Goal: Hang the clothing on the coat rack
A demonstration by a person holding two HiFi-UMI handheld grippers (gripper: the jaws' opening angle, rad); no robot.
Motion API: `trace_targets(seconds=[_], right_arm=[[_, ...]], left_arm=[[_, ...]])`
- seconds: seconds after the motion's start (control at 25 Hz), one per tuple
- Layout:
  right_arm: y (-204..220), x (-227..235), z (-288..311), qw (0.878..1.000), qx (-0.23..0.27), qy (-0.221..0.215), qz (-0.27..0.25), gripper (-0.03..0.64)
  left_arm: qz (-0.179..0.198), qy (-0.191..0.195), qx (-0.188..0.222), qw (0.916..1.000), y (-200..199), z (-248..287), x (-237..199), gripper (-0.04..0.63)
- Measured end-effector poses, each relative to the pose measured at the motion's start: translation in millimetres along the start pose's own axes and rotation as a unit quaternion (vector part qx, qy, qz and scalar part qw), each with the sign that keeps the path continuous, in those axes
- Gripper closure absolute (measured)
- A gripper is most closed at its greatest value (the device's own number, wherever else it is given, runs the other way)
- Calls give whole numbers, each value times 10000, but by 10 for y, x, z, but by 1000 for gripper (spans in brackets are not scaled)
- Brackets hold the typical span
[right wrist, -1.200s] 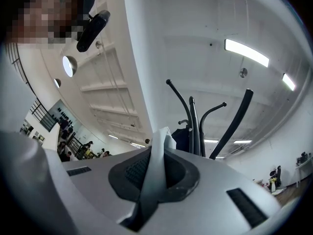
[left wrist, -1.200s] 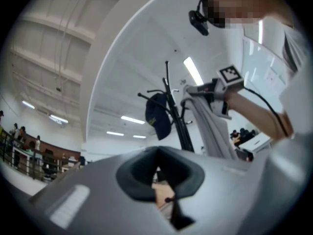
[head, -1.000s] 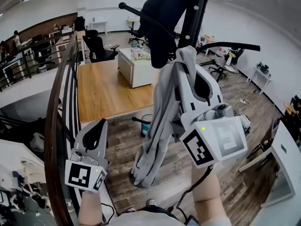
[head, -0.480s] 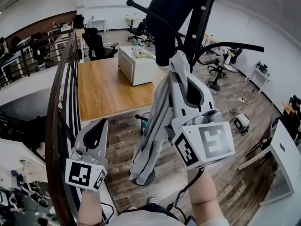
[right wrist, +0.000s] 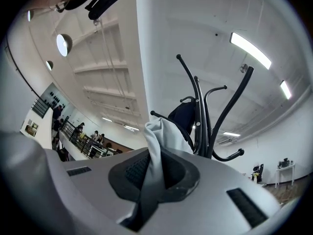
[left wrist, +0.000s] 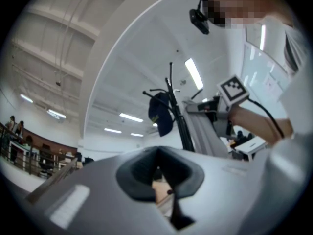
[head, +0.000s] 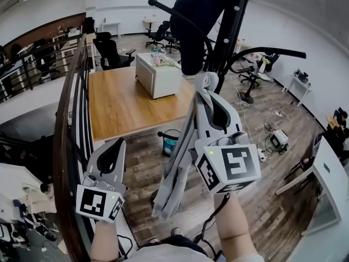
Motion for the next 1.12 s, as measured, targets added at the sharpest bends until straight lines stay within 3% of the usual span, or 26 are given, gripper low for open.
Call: trace_targets(seconds=[0.48,0.84,1.12], right_arm=[[326,62,-66,9992,-299,272,29,604],[187,-13,-257,9998,-70,175,-96,548],[128,-28,-546,9998,39,-52,163,541]], left_arm=[[-8,-2,-74,10000,39,-54,14,588],[-10,22,-95,10000,65,-75,83,589],[49,-73,-109,9999,9,-102,183,589]])
Point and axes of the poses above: the fingertips, and each gripper's own axes: z forward along the fingers, x to its right, y out of its underside, the point moved 1 cm from there along -z, backward along the fingers, and after that the axes turned 5 degrees about -z, right-handed, at the moved point
